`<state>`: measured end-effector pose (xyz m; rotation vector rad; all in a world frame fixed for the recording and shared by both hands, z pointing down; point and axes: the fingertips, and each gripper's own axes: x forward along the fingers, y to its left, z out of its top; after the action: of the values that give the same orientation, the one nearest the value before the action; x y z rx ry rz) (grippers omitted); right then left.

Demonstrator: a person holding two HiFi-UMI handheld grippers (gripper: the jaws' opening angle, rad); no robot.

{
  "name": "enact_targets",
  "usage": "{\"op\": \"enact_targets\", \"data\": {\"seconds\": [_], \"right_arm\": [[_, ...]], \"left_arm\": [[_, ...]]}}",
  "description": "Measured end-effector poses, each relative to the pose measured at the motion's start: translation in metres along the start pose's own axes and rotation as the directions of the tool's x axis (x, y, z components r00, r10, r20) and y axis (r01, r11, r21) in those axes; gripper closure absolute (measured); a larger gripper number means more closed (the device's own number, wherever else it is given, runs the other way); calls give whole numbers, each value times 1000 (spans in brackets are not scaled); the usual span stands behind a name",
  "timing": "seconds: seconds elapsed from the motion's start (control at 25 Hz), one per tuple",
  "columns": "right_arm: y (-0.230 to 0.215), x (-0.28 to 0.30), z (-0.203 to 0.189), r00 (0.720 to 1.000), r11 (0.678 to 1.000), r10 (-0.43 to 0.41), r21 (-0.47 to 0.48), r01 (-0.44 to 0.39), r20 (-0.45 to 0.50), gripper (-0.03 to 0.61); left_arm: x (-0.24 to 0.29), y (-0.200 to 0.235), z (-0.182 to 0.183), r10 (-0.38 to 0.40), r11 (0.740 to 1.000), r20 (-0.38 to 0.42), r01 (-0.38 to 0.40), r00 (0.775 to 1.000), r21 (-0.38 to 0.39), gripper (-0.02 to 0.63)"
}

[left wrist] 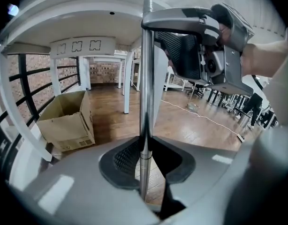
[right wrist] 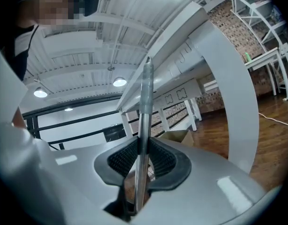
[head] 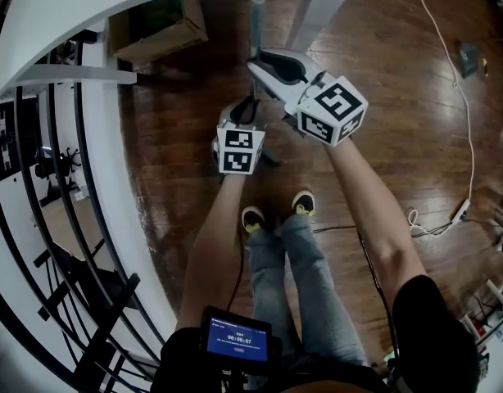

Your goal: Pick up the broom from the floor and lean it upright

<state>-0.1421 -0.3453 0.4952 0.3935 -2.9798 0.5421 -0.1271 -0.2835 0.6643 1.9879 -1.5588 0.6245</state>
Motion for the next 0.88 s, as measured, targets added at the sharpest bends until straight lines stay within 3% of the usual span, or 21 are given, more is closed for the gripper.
{"op": "enact_targets", "data": {"seconds": [0.24,0.48,0.6,0.72,0.8,0.88], "right_arm": [[-2,4,-1,1000,1000,-1,1,1,0,494],[-3,1,0,999,999,-26,39,25,30,451],[-4,-13,5,997,995,-55,84,50,58,425],[-6,-36,10,995,991,-90,103,84,52,425],[-10,-60,19,991,986,-123,119,117,47,426],[-4,-91,43,985,981,-163,113,157,54,426]], "left_arm": [[5,4,0,8,1000,-10,-8,1000,28,515],[3,-4,0,-31,998,-3,31,1000,48,438],[-7,-2,-2,-24,999,-11,24,1000,23,390],[-30,0,-2,-9,1000,-11,9,1000,-9,390],[-50,1,12,-3,1000,29,3,1000,-13,391],[-87,-3,50,-14,1000,132,14,991,2,420]]}}
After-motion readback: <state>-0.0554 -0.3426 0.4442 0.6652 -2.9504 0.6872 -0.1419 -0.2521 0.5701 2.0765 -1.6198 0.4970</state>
